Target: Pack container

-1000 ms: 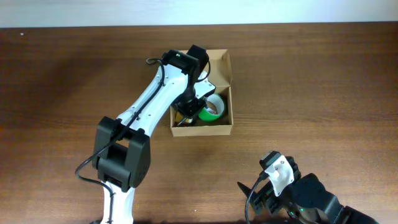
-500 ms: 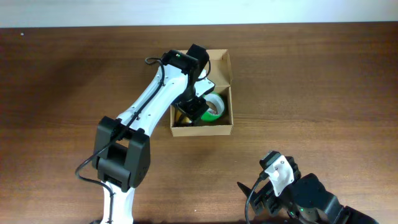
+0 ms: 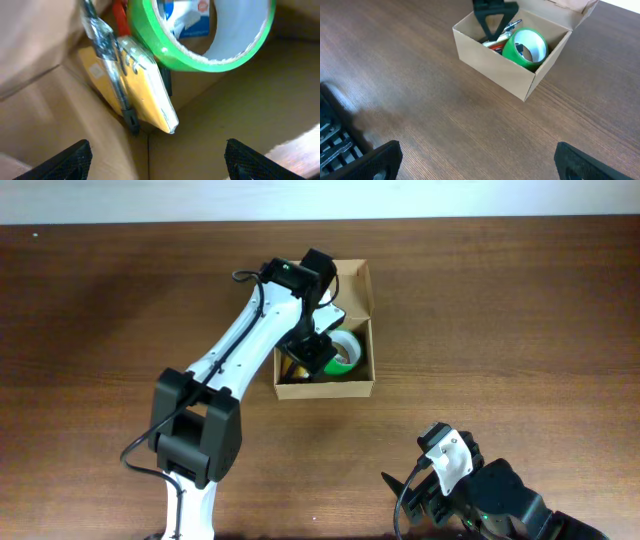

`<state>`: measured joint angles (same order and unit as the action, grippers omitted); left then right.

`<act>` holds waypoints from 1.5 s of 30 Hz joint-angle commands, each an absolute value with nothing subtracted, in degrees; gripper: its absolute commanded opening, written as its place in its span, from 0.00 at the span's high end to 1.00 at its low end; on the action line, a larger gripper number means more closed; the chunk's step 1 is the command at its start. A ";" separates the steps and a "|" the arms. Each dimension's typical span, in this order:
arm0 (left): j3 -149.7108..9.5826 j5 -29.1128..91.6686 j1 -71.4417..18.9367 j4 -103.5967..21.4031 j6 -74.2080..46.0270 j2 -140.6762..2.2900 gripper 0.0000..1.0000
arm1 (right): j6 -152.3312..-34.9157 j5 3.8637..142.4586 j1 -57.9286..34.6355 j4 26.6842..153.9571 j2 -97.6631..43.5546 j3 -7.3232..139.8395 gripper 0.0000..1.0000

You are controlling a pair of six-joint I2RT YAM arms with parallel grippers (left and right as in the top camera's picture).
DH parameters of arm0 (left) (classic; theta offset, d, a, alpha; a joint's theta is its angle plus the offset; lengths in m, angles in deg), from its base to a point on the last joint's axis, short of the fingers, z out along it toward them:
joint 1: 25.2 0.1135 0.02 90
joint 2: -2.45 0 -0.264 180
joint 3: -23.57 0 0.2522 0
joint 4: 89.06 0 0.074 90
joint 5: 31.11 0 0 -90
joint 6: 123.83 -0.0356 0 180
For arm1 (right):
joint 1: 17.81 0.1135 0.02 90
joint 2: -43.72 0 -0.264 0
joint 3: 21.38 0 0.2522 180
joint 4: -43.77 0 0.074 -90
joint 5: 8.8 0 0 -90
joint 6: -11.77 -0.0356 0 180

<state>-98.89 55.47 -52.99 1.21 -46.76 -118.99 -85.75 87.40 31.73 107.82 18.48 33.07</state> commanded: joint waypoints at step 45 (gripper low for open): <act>-102.85 40.15 -29.41 -9.35 -30.36 -104.92 0.98 | -78.32 67.38 -13.23 116.41 -51.02 91.45 0.96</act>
